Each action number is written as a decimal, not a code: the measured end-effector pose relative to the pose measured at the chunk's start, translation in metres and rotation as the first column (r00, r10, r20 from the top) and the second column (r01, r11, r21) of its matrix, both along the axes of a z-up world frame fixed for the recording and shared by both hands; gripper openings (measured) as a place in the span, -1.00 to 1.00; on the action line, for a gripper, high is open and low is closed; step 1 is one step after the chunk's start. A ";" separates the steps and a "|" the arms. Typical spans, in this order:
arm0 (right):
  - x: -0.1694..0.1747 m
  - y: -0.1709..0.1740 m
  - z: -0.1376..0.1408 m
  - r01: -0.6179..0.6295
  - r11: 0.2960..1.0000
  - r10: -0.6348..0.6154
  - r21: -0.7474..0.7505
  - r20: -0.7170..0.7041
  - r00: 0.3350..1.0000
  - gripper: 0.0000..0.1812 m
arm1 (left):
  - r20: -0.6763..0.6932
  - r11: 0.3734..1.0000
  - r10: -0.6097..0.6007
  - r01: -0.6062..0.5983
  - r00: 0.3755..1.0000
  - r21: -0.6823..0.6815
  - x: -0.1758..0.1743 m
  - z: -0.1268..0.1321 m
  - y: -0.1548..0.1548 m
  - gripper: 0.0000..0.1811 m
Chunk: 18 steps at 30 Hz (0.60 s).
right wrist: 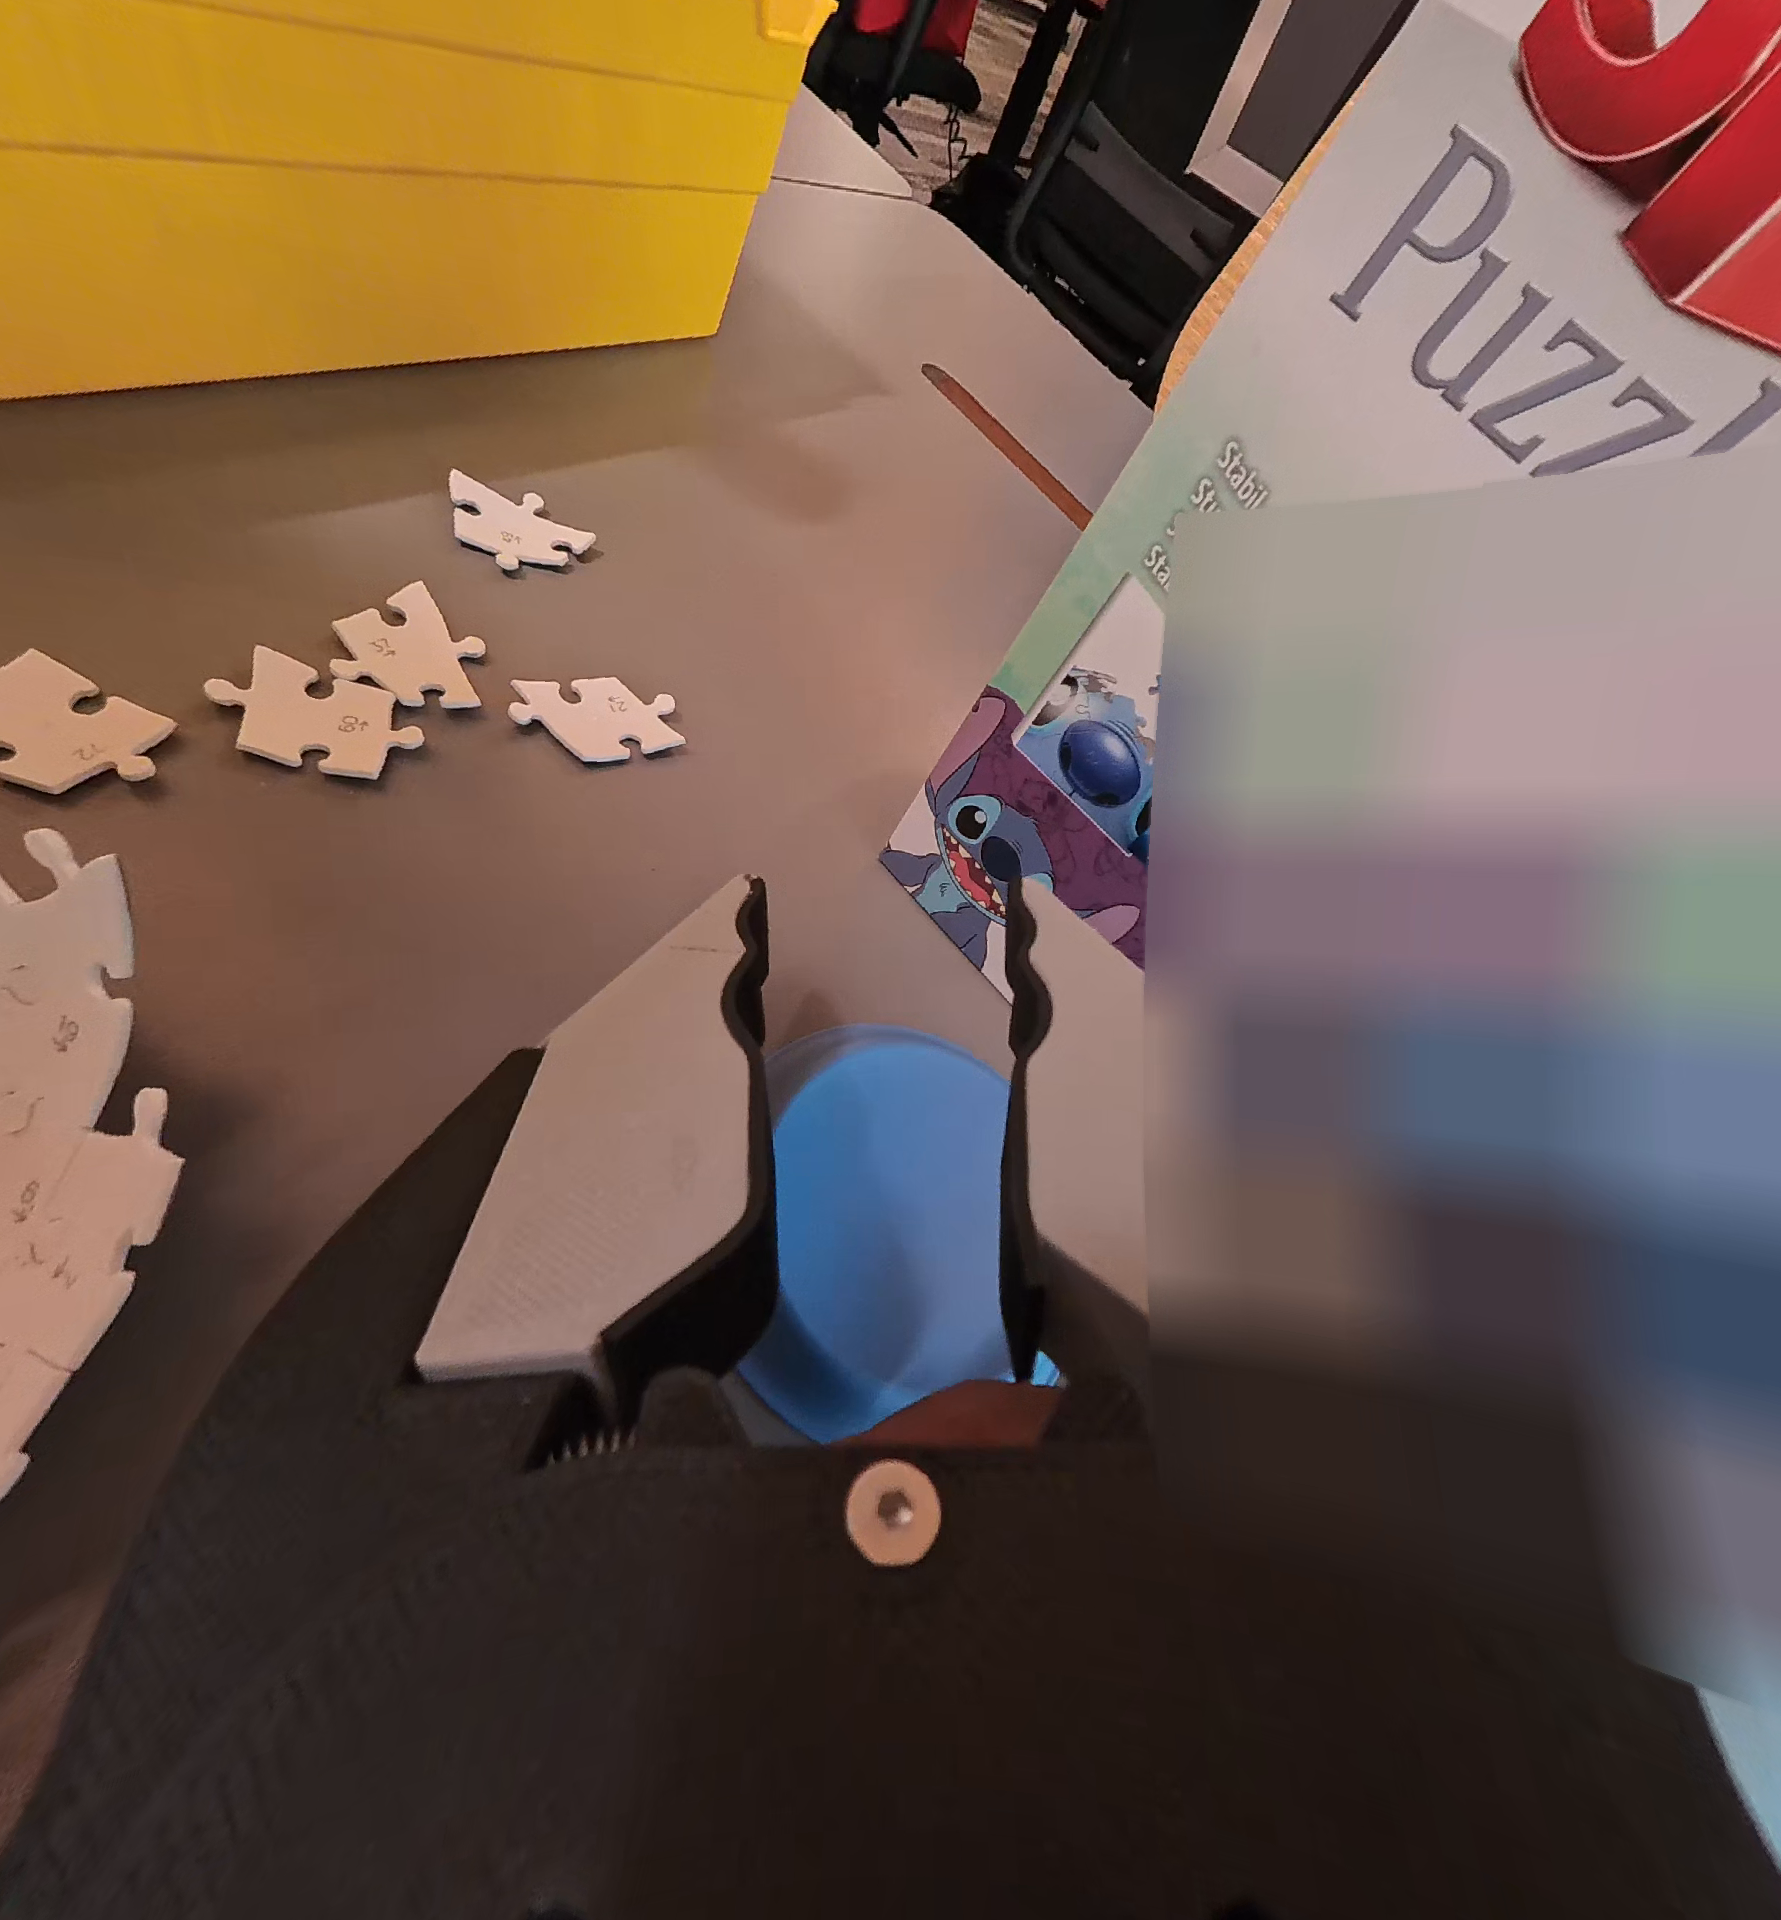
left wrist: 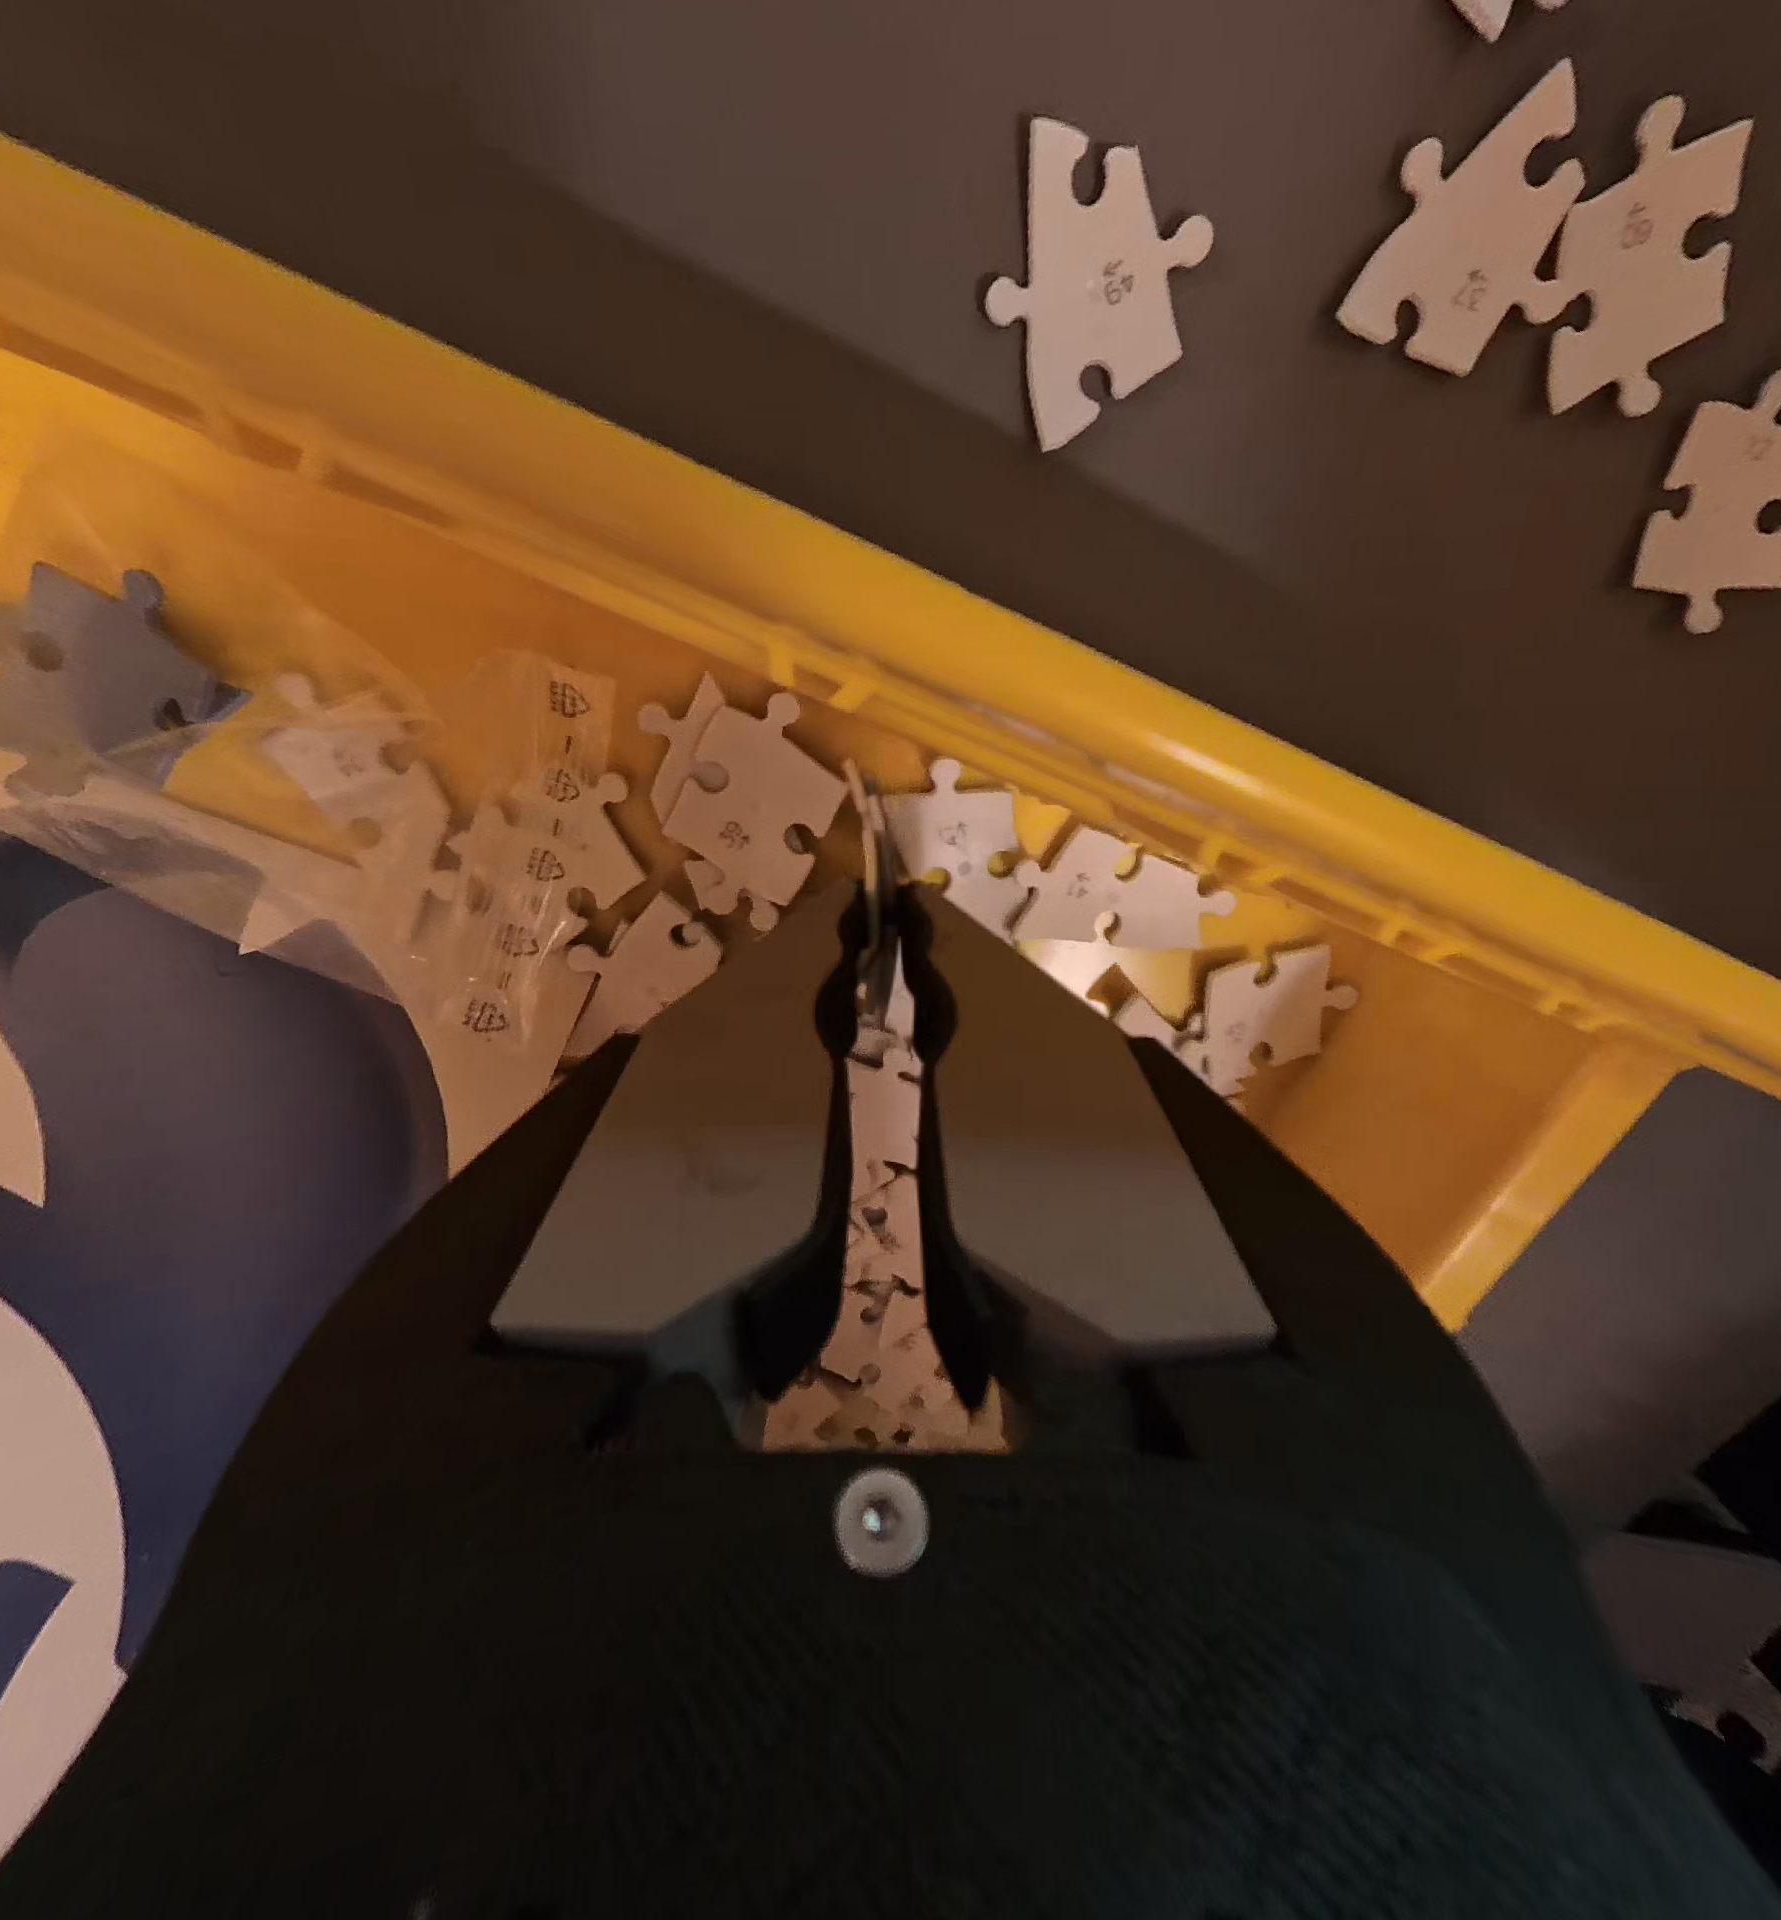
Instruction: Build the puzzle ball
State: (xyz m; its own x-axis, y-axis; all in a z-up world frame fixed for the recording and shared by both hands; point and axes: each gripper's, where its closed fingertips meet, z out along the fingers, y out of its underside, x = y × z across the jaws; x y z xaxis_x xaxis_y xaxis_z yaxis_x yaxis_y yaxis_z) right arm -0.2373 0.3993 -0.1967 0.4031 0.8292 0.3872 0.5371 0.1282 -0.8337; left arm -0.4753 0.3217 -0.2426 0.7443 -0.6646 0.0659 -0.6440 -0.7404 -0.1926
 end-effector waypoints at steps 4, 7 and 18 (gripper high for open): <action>-0.001 0.000 -0.002 -0.002 1.000 0.002 -0.002 0.005 1.000 -0.53 | 0.029 0.999 0.010 -0.012 1.000 0.045 0.001 0.011 0.006 -0.97; -0.001 0.000 -0.002 -0.003 1.000 0.003 -0.004 0.008 1.000 -0.53 | 0.016 0.998 0.020 -0.021 1.000 0.064 -0.003 0.012 0.009 -0.95; -0.001 -0.001 -0.002 -0.005 1.000 0.005 0.000 0.009 1.000 -0.54 | 0.045 0.997 -0.069 0.070 0.997 -0.014 0.014 0.007 -0.010 -0.83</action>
